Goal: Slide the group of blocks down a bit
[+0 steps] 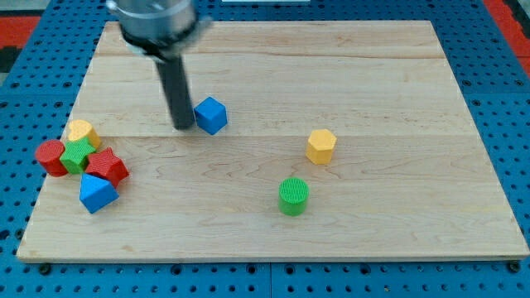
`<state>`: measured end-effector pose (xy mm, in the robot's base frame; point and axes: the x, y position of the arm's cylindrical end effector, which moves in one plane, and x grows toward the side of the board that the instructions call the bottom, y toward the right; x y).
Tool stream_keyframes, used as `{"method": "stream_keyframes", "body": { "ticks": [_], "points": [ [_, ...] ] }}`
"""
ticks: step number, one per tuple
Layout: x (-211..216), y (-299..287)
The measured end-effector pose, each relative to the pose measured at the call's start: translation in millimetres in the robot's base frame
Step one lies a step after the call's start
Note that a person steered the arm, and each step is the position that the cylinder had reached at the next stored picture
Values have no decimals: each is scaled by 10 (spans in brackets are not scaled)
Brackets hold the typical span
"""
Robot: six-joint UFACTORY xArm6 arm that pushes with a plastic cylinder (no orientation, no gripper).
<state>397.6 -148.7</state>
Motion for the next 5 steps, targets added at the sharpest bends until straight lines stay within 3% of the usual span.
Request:
{"method": "stream_keyframes", "body": {
  "ticks": [1,2,4,5],
  "points": [
    [-261,-978],
    [-217,-1564],
    [681,-1512],
    [741,-1561]
  ]
}}
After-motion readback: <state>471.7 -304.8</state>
